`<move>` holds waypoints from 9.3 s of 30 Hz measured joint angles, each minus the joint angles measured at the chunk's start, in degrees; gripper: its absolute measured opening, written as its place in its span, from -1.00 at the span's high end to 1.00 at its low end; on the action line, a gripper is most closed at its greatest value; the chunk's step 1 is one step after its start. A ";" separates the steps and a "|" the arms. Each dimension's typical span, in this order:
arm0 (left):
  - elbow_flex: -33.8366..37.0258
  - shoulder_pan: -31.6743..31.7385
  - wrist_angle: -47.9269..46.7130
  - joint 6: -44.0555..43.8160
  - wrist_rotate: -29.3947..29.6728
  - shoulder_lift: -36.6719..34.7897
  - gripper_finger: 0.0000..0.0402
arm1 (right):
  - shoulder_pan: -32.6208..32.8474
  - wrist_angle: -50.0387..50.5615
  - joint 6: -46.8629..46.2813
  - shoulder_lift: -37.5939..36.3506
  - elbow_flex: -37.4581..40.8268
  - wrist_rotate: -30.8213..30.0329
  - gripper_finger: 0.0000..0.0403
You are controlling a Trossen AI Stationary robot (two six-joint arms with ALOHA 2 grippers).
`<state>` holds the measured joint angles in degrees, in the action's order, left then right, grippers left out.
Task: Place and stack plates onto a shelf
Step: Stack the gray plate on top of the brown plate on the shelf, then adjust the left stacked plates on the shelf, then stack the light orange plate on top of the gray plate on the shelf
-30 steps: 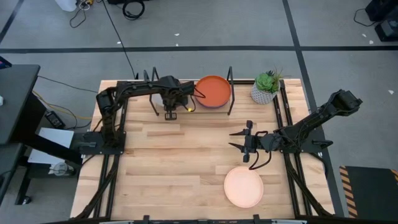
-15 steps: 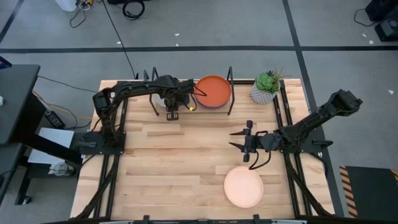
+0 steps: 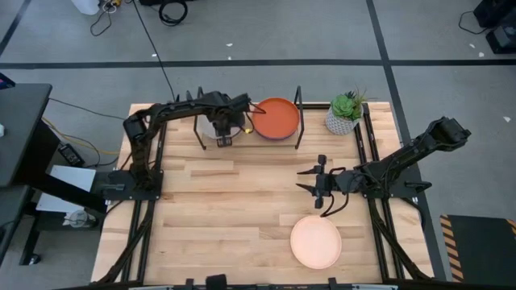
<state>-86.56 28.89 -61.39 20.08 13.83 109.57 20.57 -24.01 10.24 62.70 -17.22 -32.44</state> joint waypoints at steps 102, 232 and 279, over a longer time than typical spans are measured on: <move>12.68 -32.42 31.11 -8.57 -18.80 -4.37 0.41 | 2.73 14.35 -22.79 13.93 -7.74 13.12 0.20; 20.46 -8.25 52.05 8.13 -9.02 -8.96 0.42 | -1.40 35.16 -34.74 18.77 -14.49 11.48 0.23; 20.46 -8.08 50.29 10.05 -8.99 -8.96 0.42 | -1.87 34.62 -37.52 18.77 -14.49 25.52 0.24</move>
<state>-66.11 20.82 -11.09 30.13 4.84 100.62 18.70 10.62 -27.29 81.47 -31.70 -6.92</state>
